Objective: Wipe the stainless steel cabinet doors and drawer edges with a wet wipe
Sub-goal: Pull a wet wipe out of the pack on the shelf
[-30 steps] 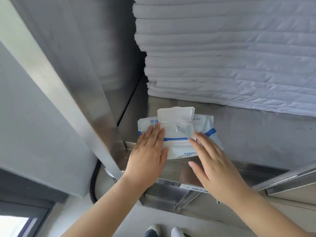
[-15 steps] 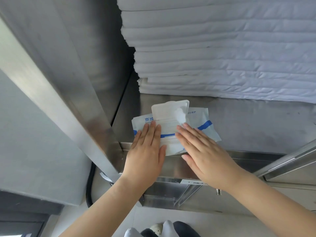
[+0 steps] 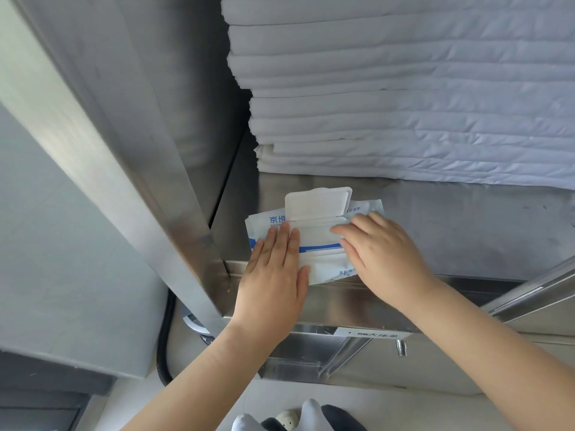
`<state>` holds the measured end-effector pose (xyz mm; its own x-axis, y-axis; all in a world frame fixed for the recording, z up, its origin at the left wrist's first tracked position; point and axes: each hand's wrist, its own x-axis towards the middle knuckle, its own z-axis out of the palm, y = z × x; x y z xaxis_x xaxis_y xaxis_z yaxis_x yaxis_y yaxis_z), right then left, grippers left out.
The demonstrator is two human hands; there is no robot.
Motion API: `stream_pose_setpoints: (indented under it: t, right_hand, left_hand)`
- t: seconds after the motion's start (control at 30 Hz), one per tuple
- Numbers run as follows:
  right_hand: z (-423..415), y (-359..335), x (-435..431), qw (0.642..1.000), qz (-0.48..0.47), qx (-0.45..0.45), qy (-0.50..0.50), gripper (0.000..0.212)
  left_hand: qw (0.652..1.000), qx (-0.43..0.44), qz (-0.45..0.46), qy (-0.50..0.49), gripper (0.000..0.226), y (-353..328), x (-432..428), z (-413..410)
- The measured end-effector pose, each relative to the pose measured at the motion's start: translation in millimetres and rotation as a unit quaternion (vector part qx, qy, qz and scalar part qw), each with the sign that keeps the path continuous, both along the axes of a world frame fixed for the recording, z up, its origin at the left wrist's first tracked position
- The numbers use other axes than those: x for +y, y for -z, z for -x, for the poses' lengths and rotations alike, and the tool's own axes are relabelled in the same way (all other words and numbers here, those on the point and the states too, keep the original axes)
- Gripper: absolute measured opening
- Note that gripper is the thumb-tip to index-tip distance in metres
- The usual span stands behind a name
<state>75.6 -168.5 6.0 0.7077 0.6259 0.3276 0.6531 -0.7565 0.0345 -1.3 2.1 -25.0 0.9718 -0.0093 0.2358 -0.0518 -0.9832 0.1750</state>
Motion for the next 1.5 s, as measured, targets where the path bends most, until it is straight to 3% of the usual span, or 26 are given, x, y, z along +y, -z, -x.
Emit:
stream_pose_setpoints:
  t: [0.23,0.4,0.63,0.73,0.8,0.93,1.17,1.27,1.33,1.4,1.5]
  right_hand:
    - [-24.8,-10.0,14.6,0.995,0.037,0.078,-0.051,0.025]
    - [-25.2,-10.9,14.3,0.989,0.131,0.052,-0.052,0.019]
    - [-34.3,-11.4,17.1,0.964,0.243,0.016,-0.107,0.031]
    - [-35.1,-15.4,19.4,0.954,0.258,-0.055,-0.139,0.019]
    - [-36.8,-17.2,18.8,0.956,0.213,-0.113,-0.164,0.015]
    - [-38.9,-8.4,15.0,0.965,0.089,-0.143,-0.198,0.015]
    - [-31.8,3.9,10.1,0.973,-0.075,-0.159,-0.15,0.024]
    - [-27.5,7.4,5.8,0.976,-0.082,-0.112,-0.168,0.015]
    - [-26.8,4.8,4.3,0.983,-0.075,-0.035,-0.165,0.006]
    - [-27.3,0.4,5.8,0.985,-0.067,0.031,-0.153,0.01]
    - [-27.2,-1.3,11.8,0.988,-0.039,0.032,-0.149,0.008]
  left_hand:
    - [0.999,-0.038,-0.007,-0.01,0.053,-1.1,-1.7,0.3]
    - [0.998,-0.065,-0.012,-0.012,0.053,1.2,-1.4,0.5]
    - [0.999,-0.046,-0.011,-0.013,0.053,1.1,-1.4,0.4]
    - [0.999,-0.039,-0.01,-0.01,0.053,2.0,-1.1,0.5]
    - [0.999,-0.038,-0.013,-0.01,0.053,2.7,-0.6,0.1]
    - [1.0,-0.028,-0.01,-0.005,0.055,3.3,0.2,-0.8]
    - [1.0,-0.017,-0.001,0.0,0.057,4.2,1.6,-0.4]
    - [1.0,-0.012,-0.01,-0.004,0.056,0.7,1.2,1.1]
    - [1.0,-0.017,-0.011,-0.005,0.055,-1.0,0.4,1.5]
    - [1.0,-0.021,-0.012,-0.005,0.055,-0.8,-0.1,1.6]
    - [0.999,-0.037,-0.016,-0.009,0.054,0.6,-0.2,1.5]
